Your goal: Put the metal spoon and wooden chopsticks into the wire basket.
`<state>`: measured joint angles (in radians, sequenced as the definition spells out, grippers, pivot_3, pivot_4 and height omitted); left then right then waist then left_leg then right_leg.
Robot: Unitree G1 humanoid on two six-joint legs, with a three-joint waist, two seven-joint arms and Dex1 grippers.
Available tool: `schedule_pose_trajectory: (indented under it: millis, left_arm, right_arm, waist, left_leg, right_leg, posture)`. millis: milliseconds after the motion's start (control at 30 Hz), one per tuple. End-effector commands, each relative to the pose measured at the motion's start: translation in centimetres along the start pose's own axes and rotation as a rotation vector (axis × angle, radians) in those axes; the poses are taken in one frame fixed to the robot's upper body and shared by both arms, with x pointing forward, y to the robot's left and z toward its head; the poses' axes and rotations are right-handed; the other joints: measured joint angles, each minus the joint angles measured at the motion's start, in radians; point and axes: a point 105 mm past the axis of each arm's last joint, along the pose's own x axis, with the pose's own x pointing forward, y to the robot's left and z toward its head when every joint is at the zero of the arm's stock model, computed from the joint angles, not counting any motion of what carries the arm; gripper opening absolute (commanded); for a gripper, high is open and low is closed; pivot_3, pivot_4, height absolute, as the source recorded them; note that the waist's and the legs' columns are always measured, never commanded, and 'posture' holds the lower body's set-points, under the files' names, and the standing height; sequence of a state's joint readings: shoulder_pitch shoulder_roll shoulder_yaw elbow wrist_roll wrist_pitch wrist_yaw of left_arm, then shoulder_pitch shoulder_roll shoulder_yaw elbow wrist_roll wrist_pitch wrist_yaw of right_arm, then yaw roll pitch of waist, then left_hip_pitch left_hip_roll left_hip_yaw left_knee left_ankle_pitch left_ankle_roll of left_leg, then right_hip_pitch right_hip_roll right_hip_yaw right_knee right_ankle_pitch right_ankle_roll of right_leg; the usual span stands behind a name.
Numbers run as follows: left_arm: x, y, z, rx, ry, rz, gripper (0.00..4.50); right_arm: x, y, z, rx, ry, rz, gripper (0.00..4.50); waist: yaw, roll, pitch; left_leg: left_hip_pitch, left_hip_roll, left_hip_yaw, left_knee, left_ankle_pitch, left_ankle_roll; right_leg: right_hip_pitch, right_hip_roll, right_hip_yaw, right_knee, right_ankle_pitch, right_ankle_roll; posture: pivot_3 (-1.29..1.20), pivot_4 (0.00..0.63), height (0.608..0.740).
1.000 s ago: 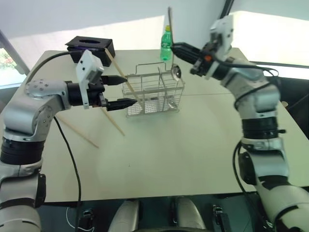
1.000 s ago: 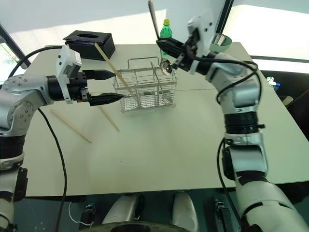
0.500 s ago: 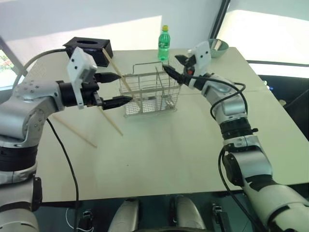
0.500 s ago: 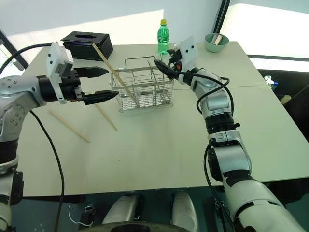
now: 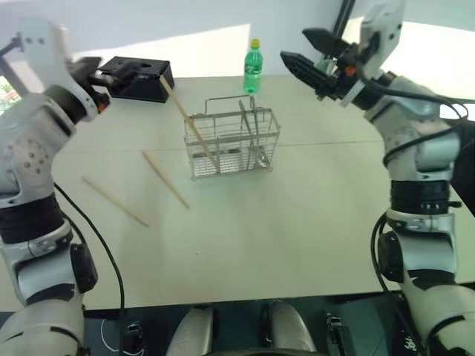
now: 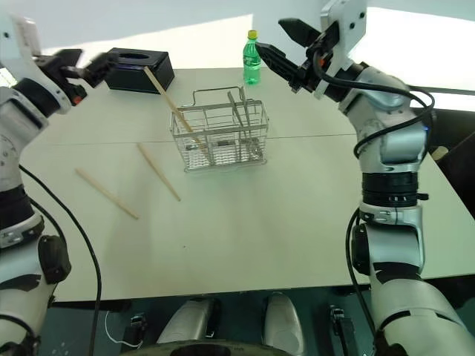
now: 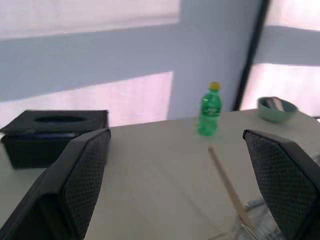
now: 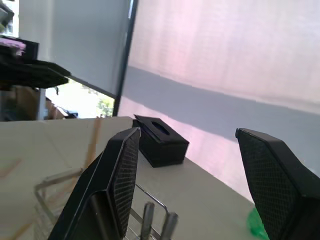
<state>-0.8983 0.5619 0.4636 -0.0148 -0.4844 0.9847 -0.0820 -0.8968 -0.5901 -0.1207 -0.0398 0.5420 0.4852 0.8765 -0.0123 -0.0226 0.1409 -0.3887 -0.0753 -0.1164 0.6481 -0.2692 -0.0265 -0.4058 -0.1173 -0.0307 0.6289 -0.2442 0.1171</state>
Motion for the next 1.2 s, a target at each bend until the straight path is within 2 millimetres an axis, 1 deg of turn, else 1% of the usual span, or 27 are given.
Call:
schedule_pose_trajectory:
  millis: [33, 67, 133, 167, 267, 333, 367, 433, 533, 600, 767, 867, 900, 1067, 1100, 1133, 1200]
  left_arm:
    - [-0.9, 6.2, -1.3, -0.086, 0.086, 0.421, 4.50]
    - [-1.1, 7.2, -2.4, -0.128, 0.136, 0.499, 4.50]
    - [-1.3, 8.2, -4.7, -0.152, 0.229, 0.594, 4.50]
    - [-1.3, 8.3, -5.2, -0.155, 0.255, 0.615, 4.50]
    - [-1.5, 8.7, -8.5, -0.167, 0.392, 0.687, 4.50]
    - [-1.5, 8.6, -10.3, -0.171, 0.470, 0.705, 4.50]
    - [-1.5, 8.6, -10.8, -0.172, 0.489, 0.712, 4.50]
    - [-1.6, 9.0, -12.2, -0.172, 0.535, 0.747, 4.50]
    - [-1.7, 9.4, -13.6, -0.169, 0.583, 0.777, 4.50]
    - [-1.7, 9.3, -14.8, -0.176, 0.629, 0.787, 4.50]
    - [-1.6, 9.6, -16.6, -0.171, 0.681, 0.819, 4.50]
    - [-1.5, 9.7, -17.5, -0.193, 0.697, 0.834, 3.65]
    - [-1.4, 9.7, -17.5, -0.200, 0.698, 0.840, 3.21]
    - [-1.0, 9.6, -17.6, -0.238, 0.693, 0.846, 0.59]
    - [-1.0, 9.6, -17.6, -0.241, 0.693, 0.847, 0.16]
    - [-1.0, 9.6, -17.6, -0.244, 0.693, 0.848, 0.07]
    - [-0.9, 9.6, -17.5, -0.249, 0.694, 0.849, 0.07]
  right_arm:
    - [-1.4, 3.9, 1.6, 0.034, -0.004, 0.235, 3.14]
    - [-1.9, 4.7, 1.4, 0.056, 0.019, 0.279, 3.14]
    - [-2.8, 6.1, 0.5, 0.105, 0.076, 0.342, 3.14]
    - [-3.0, 6.5, 0.2, 0.118, 0.093, 0.356, 3.14]
    - [-3.9, 7.6, -1.4, 0.137, 0.160, 0.380, 3.14]
    - [-4.3, 8.0, -2.0, 0.153, 0.174, 0.373, 3.14]
    - [-4.3, 8.0, -2.1, 0.159, 0.175, 0.368, 3.14]
    - [-4.5, 8.3, -2.5, 0.184, 0.179, 0.351, 3.14]
    - [-4.6, 8.9, -2.9, 0.193, 0.188, 0.353, 3.14]
    - [-4.8, 9.4, -3.2, 0.202, 0.195, 0.348, 3.14]
    - [-5.1, 10.0, -3.7, 0.224, 0.195, 0.319, 3.14]
    - [-5.1, 10.0, -3.9, 0.231, 0.197, 0.292, 3.18]
    - [-5.1, 10.0, -3.9, 0.235, 0.195, 0.288, 3.18]
    - [-5.4, 10.0, -3.9, 0.237, 0.198, 0.277, 3.18]
    - [-5.4, 10.0, -3.9, 0.237, 0.199, 0.275, 3.18]
    - [-5.4, 10.0, -3.9, 0.239, 0.199, 0.271, 3.18]
    - [-5.4, 9.9, -3.9, 0.241, 0.198, 0.263, 3.18]
  waist:
    - [-0.004, -0.001, -0.001]
    - [-0.004, -0.001, -0.001]
    - [0.000, -0.002, -0.001]
    - [0.002, -0.004, -0.001]
    - [0.008, -0.008, -0.002]
    - [0.015, -0.008, -0.003]
    - [0.019, -0.008, -0.003]
    - [0.024, -0.008, -0.003]
    - [0.025, -0.009, -0.003]
    - [0.026, -0.009, -0.003]
    - [0.026, -0.009, -0.003]
    - [0.026, -0.009, -0.003]
    - [0.026, -0.009, -0.003]
    - [0.026, -0.009, -0.003]
    - [0.027, -0.010, -0.003]
    - [0.027, -0.010, -0.003]
    - [0.026, -0.010, -0.003]
  left_leg:
    - [0.000, 0.000, 0.000, 0.000, 0.000, 0.000]
    - [0.001, 0.000, 0.001, 0.000, 0.000, 0.000]
    - [0.001, 0.000, 0.001, 0.000, 0.000, 0.000]
    - [0.001, 0.000, 0.001, 0.000, 0.000, 0.000]
    - [0.000, 0.000, 0.001, 0.001, 0.000, -0.001]
    - [0.000, -0.001, 0.001, 0.002, 0.000, -0.001]
    - [0.000, -0.001, 0.001, 0.002, 0.000, -0.001]
    - [0.000, -0.001, 0.001, 0.002, 0.000, -0.001]
    - [-0.001, -0.001, 0.001, 0.001, 0.002, -0.005]
    - [-0.001, -0.001, 0.001, 0.001, 0.002, -0.005]
    - [-0.001, -0.001, 0.001, 0.002, 0.001, -0.003]
    - [-0.001, -0.001, 0.001, 0.001, 0.001, -0.003]
    - [-0.001, -0.001, 0.001, 0.001, 0.000, -0.002]
    - [-0.001, -0.001, 0.001, 0.001, 0.000, -0.002]
    - [-0.001, -0.001, 0.001, 0.002, 0.000, -0.002]
    - [-0.001, -0.001, 0.001, 0.002, 0.000, -0.002]
    - [-0.001, -0.001, 0.001, 0.002, 0.000, -0.002]
  right_leg:
    - [0.000, 0.000, 0.000, 0.000, 0.000, 0.000]
    - [0.000, 0.000, 0.000, 0.000, 0.000, 0.000]
    - [0.000, -0.001, 0.000, 0.000, 0.000, 0.000]
    - [0.000, -0.001, 0.000, 0.000, 0.000, 0.000]
    - [0.000, -0.001, 0.000, 0.000, 0.000, 0.000]
    - [0.000, -0.002, 0.000, 0.000, 0.000, 0.000]
    - [0.000, -0.002, 0.000, 0.000, 0.000, 0.000]
    - [-0.001, -0.002, 0.000, 0.000, 0.000, 0.000]
    - [-0.002, -0.002, 0.000, 0.000, 0.000, 0.000]
    - [-0.002, -0.002, 0.000, 0.000, 0.000, 0.000]
    - [-0.002, -0.002, 0.000, 0.000, 0.000, 0.000]
    - [-0.002, -0.002, 0.000, -0.001, 0.000, 0.000]
    - [-0.002, -0.002, 0.000, -0.001, 0.000, 0.000]
    - [-0.002, -0.003, 0.000, 0.000, 0.000, 0.000]
    - [-0.002, -0.003, 0.000, -0.001, 0.000, 0.000]
    - [-0.002, -0.003, 0.000, -0.001, 0.000, 0.000]
    - [-0.002, -0.003, 0.000, 0.000, 0.000, 0.000]
  posture:
    - [0.00, 0.150, 0.667]
    - [0.00, 0.150, 0.667]
    - [0.00, 0.150, 0.667]
    - [0.00, 0.150, 0.667]
    - [0.00, 0.150, 0.667]
    - [0.00, 0.150, 0.667]
    - [0.00, 0.150, 0.667]
    - [0.00, 0.150, 0.667]
    - [0.00, 0.150, 0.667]
    - [0.00, 0.150, 0.667]
    - [0.00, 0.150, 0.667]
    - [0.00, 0.150, 0.667]
    - [0.00, 0.150, 0.667]
    - [0.00, 0.150, 0.667]
    - [0.00, 0.150, 0.667]
    - [0.00, 0.150, 0.667]
    - [0.00, 0.150, 0.667]
